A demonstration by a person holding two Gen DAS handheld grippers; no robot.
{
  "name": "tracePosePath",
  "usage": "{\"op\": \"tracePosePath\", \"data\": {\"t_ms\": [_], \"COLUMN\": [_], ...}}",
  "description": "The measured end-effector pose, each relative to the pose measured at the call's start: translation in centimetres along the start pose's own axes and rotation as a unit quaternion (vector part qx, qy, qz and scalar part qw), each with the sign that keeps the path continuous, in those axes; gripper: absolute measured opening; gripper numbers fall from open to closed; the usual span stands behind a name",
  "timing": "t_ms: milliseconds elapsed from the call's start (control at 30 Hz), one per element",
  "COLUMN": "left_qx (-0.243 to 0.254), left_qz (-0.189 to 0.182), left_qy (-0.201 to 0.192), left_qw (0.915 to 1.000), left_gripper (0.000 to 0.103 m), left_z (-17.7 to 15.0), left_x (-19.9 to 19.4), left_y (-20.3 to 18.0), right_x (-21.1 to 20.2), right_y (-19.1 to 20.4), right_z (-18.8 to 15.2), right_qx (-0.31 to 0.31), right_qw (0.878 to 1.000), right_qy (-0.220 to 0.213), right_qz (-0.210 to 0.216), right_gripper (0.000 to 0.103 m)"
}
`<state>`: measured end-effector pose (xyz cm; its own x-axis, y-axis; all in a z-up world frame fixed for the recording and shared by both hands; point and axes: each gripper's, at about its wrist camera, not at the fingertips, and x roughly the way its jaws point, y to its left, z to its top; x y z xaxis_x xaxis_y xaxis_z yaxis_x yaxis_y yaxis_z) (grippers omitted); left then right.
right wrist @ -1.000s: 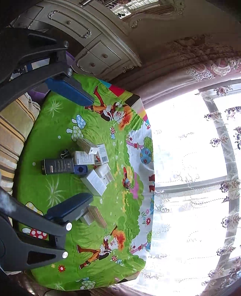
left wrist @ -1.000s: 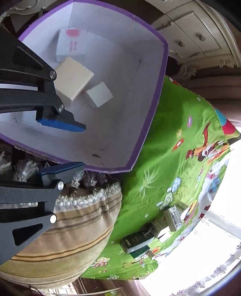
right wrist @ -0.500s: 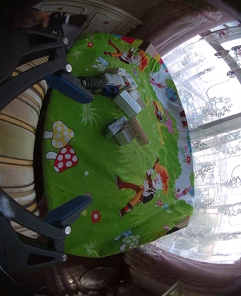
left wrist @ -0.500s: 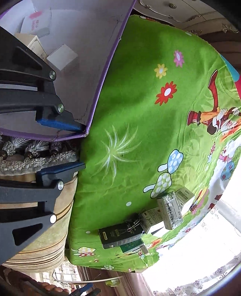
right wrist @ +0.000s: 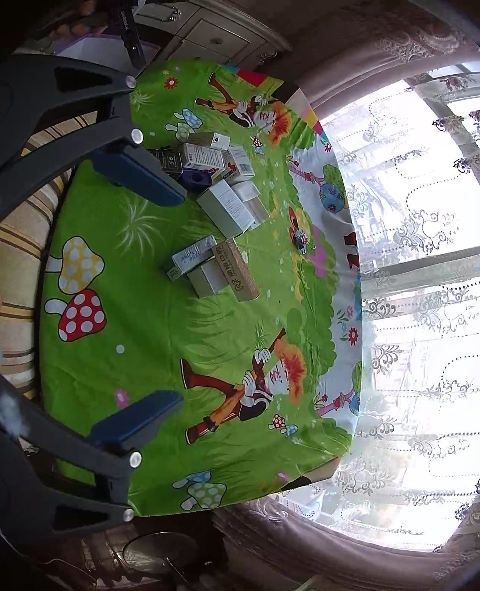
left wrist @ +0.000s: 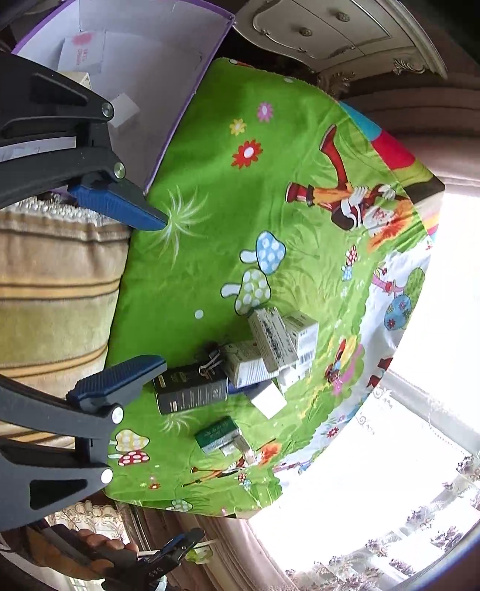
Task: Organize rigid objects
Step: 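Move both open tools back over the boxes on the bed, then grasp the black instruction box with left tool while right tool grasps the pale blue box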
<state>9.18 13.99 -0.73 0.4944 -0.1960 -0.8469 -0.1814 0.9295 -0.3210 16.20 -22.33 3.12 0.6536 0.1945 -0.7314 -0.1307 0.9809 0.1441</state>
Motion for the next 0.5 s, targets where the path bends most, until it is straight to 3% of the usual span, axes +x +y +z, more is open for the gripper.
{"op": "tracePosePath", "data": {"t_ms": [200, 300, 500], "left_qx": [0.021, 0.019, 0.034], "left_qz": [-0.032, -0.018, 0.045], "left_qy": [0.031, 0.050, 0.069], "left_qw": [0.9988, 0.9984, 0.9961], "left_gripper": [0.074, 0.074, 0.074], "left_z": [0.8, 0.4, 0.5], "left_x": [3.3, 5.4, 9.9], "left_y": [-7.3, -9.5, -11.6], "right_x": [2.0, 4.0, 8.1], "right_y": [-0.4, -1.0, -1.4], "right_z": [0.5, 0.1, -1.0], "right_qx": [-0.002, -0.006, -0.022], "right_qw": [1.000, 0.999, 0.996], "right_qy": [0.019, 0.042, 0.087], "right_qz": [-0.007, -0.012, -0.013], "right_gripper": [0.101, 0.101, 0.101]}}
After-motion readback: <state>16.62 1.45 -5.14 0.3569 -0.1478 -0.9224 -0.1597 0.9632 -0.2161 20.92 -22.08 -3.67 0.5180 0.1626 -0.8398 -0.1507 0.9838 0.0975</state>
